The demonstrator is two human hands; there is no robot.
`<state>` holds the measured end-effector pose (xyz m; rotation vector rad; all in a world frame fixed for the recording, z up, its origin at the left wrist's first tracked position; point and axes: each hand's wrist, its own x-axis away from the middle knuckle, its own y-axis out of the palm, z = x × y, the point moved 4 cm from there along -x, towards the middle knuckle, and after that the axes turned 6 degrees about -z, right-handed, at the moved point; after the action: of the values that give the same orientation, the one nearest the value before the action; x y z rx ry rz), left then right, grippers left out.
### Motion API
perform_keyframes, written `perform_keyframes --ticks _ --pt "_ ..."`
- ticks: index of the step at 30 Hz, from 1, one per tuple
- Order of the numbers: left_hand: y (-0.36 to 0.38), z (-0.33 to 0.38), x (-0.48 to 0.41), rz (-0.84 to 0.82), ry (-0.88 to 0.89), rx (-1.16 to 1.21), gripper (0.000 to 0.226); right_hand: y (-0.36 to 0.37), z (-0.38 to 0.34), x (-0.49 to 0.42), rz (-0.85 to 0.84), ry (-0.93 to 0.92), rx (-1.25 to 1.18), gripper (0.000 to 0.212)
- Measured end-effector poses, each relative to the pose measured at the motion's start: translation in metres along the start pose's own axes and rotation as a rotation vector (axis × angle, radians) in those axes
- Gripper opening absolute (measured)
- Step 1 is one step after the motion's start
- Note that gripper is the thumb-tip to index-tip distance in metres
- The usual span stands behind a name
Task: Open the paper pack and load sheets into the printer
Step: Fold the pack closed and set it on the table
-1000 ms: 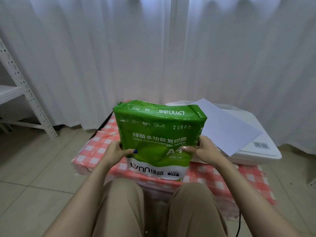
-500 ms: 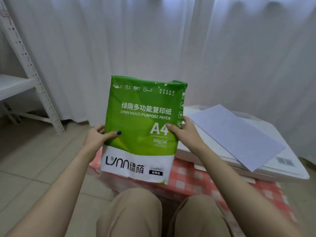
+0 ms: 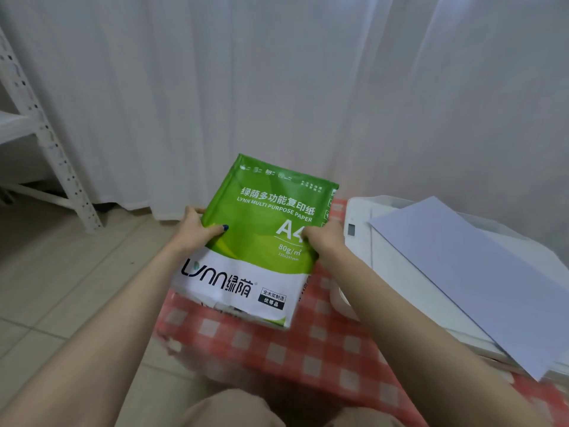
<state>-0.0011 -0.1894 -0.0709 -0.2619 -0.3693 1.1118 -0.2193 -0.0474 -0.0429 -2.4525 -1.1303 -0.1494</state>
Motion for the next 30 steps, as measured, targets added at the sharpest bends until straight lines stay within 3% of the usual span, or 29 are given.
perform_keyframes --ticks 6,8,15,23,27,30 --pt "0.022 -0.005 -0.037 0.003 -0.018 -0.121 0.058 0.009 0.012 -0.05 0.014 0.101 0.085 0.017" --pt "0.027 -0.009 -0.047 0.007 -0.03 -0.133 0.057 0.011 0.011 -0.059 0.005 0.095 0.103 0.008" --pt "0.033 -0.021 -0.069 0.027 -0.07 -0.217 0.054 0.027 0.016 -0.082 -0.05 0.097 0.154 0.017" --pt "0.035 -0.044 -0.07 0.015 -0.075 -0.517 0.046 0.048 0.025 -0.088 -0.228 0.061 0.356 0.022" --pt "0.041 -0.031 -0.069 0.01 -0.021 -0.636 0.039 0.047 0.025 -0.084 -0.262 0.064 0.334 0.024" --pt "0.047 -0.021 -0.065 -0.052 -0.085 -0.677 0.043 0.042 0.02 -0.075 -0.25 0.076 0.27 0.024"
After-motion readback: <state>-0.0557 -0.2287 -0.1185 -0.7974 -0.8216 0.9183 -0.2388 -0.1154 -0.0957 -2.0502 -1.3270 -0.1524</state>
